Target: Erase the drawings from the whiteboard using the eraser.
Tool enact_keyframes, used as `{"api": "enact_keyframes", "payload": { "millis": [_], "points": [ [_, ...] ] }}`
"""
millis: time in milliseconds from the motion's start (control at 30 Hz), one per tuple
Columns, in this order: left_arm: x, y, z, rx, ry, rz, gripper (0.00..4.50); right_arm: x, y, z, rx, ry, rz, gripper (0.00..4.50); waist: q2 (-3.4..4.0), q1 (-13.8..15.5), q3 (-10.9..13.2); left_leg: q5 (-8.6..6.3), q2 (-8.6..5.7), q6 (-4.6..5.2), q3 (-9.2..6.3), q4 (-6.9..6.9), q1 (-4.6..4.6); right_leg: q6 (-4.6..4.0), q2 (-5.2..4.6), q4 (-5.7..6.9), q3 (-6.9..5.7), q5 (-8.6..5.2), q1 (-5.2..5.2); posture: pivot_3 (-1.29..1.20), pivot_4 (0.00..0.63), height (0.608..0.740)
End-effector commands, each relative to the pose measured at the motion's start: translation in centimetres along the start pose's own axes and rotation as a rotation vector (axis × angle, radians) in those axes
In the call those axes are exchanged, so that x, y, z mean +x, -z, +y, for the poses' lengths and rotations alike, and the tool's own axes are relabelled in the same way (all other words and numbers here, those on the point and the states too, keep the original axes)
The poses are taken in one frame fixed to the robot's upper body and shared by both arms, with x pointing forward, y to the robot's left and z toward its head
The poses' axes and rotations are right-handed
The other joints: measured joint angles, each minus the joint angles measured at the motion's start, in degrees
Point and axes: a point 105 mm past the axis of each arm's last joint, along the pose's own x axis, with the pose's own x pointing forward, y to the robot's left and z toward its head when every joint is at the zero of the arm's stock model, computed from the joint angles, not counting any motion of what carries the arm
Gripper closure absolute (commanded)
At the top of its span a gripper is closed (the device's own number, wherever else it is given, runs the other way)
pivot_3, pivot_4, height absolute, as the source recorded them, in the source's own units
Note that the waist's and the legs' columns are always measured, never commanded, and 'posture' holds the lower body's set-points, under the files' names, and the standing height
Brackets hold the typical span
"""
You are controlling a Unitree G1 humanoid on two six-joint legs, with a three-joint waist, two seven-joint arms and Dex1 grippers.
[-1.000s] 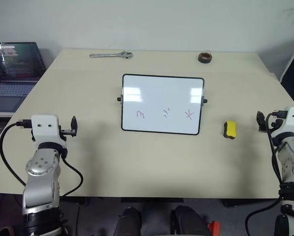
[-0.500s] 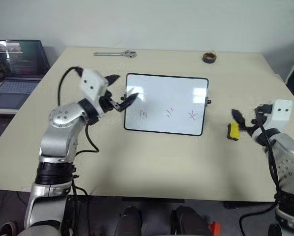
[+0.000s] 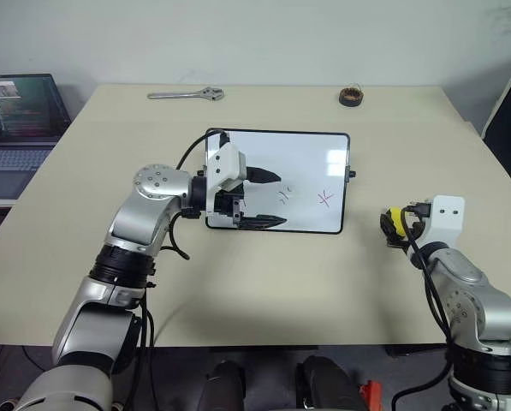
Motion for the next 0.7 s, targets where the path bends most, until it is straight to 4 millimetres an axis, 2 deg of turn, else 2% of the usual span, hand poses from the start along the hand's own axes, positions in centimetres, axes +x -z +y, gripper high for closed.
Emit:
{"api": "enact_keyframes", "payload": {
  "millis": [33,300,400,633,667,700],
  "points": [
    [0.2,-1.2,-0.1,0.049,0.038,-0.014,0.00,0.7,-1.0,-0.8,-0.001,0.061,-0.059,0.02,0.00,0.01,0.00,0.00,0.01,0.00,0.00,-0.01,0.00,0.00,0.00,0.00,0.02,0.00,-0.01,0.00,0.150,0.740],
    [-0.1,-1.2,-0.3,0.055,0.039,-0.003,0.00,2.5,-0.3,-1.5,0.004,0.075,-0.030,0.02,0.01,0.04,0.00,0.00,-0.01,0.00,-0.01,0.01,0.01,0.00,-0.01,0.04,0.03,0.00,0.00,0.00,0.150,0.740],
    [-0.4,-0.9,-0.3,0.039,0.028,0.002,0.00,2.7,0.1,-1.5,0.005,0.079,-0.016,0.64,0.01,0.01,0.00,0.00,0.00,0.00,0.00,0.01,0.02,-0.01,-0.01,0.04,0.03,0.00,0.00,0.00,0.150,0.740],
    [-1.0,-0.2,-0.4,0.013,-0.002,0.019,0.00,2.9,0.7,-1.6,0.007,0.083,-0.001,3.11,0.01,0.02,0.00,0.00,0.00,0.00,-0.01,0.02,0.02,-0.01,-0.01,0.04,0.05,0.00,0.00,0.00,0.150,0.740],
    [-1.1,-0.2,-0.4,0.010,-0.006,0.022,0.00,2.9,0.7,-1.5,0.007,0.083,0.000,3.31,0.01,0.02,0.00,0.00,0.00,0.00,-0.01,0.02,0.01,-0.01,-0.01,0.04,0.05,0.00,0.00,0.00,0.150,0.740],
    [-1.2,0.0,-0.4,0.005,-0.013,0.025,0.00,2.8,0.7,-1.5,0.006,0.083,-0.002,3.32,0.01,0.02,0.00,0.00,0.00,0.00,-0.01,0.02,0.02,-0.01,-0.02,0.05,0.05,0.00,0.00,0.00,0.150,0.740]
  ]
}}
